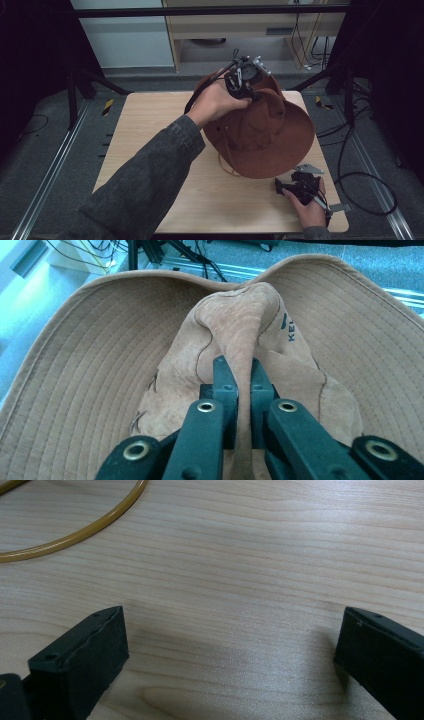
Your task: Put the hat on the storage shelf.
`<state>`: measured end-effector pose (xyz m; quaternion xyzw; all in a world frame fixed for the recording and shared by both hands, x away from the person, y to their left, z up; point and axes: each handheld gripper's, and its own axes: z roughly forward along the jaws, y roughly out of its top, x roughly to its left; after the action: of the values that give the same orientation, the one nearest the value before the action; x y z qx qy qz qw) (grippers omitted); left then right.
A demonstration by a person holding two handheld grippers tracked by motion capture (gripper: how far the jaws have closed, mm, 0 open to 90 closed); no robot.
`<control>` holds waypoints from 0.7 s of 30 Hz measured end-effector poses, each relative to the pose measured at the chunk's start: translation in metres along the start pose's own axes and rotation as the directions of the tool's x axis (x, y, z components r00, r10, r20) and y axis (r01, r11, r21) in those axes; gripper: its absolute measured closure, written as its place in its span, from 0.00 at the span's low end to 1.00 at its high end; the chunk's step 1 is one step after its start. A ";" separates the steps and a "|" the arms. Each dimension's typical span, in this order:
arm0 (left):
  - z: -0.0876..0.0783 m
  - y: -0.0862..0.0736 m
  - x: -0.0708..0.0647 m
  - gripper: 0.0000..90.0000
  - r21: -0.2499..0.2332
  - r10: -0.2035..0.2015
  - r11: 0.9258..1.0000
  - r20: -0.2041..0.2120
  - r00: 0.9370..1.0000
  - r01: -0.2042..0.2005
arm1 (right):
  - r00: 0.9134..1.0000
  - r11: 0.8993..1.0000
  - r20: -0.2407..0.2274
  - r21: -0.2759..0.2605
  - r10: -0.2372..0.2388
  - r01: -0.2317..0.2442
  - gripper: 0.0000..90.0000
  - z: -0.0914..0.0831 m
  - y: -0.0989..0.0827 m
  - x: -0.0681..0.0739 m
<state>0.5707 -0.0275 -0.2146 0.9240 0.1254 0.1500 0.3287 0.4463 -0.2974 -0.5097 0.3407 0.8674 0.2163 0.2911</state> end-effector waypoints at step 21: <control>0.007 -0.007 0.002 0.69 -0.022 -0.038 0.999 -0.015 0.999 0.038 | 1.000 1.000 -0.002 -0.001 0.002 -0.002 0.01 0.000 0.000 0.000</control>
<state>0.5737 -0.0256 -0.2241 0.9167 0.1439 0.1521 0.3404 0.4463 -0.2974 -0.5097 0.3411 0.8674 0.2171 0.2902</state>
